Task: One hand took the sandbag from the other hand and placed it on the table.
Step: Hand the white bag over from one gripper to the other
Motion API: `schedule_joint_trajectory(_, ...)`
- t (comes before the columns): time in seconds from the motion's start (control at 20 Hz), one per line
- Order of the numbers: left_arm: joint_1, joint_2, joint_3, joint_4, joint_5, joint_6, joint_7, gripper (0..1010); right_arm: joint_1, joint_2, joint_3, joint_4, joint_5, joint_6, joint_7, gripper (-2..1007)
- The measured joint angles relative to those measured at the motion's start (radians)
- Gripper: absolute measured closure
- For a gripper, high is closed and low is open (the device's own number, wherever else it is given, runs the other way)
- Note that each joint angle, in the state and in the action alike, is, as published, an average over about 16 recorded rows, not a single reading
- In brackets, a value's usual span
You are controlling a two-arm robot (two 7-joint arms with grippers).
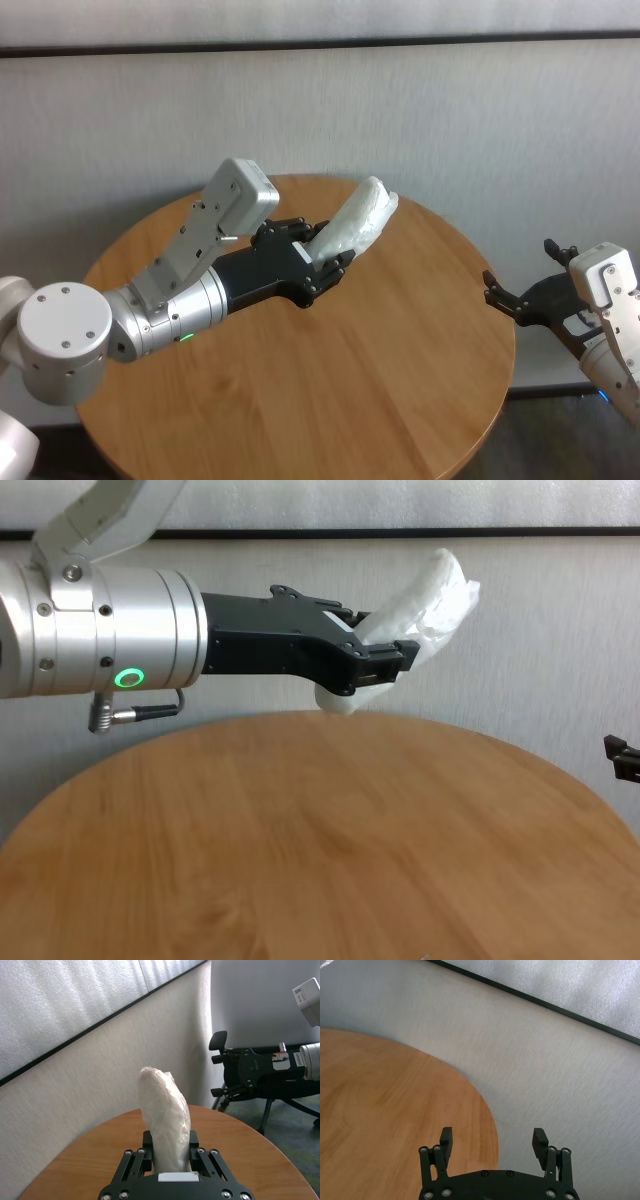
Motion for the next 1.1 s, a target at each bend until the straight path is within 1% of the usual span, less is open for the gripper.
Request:
schedule_joint_trajectory(0.35, 0.000, 0.000, 0.000, 0.000, 0.000, 0.000, 0.000, 584, -0.016, 0.003, 0.004, -0.025, -0.001, -0.025, 0.028, 0)
schedule_joint_trajectory(0.55, 0.000, 0.000, 0.000, 0.000, 0.000, 0.000, 0.000, 584, -0.035, 0.006, 0.013, -0.054, 0.006, -0.041, 0.051, 0)
schedule_joint_trajectory(0.7, 0.000, 0.000, 0.000, 0.000, 0.000, 0.000, 0.000, 584, -0.052, 0.008, 0.027, -0.082, 0.022, -0.050, 0.068, 0)
schedule_joint_trajectory(0.8, 0.000, 0.000, 0.000, 0.000, 0.000, 0.000, 0.000, 584, -0.064, 0.008, 0.040, -0.101, 0.044, -0.051, 0.081, 0)
schedule_joint_trajectory(0.9, 0.000, 0.000, 0.000, 0.000, 0.000, 0.000, 0.000, 584, -0.076, 0.007, 0.056, -0.120, 0.074, -0.047, 0.095, 0)
schedule_joint_trajectory(1.1, 0.000, 0.000, 0.000, 0.000, 0.000, 0.000, 0.000, 584, -0.101, -0.002, 0.096, -0.161, 0.155, -0.023, 0.124, 0)
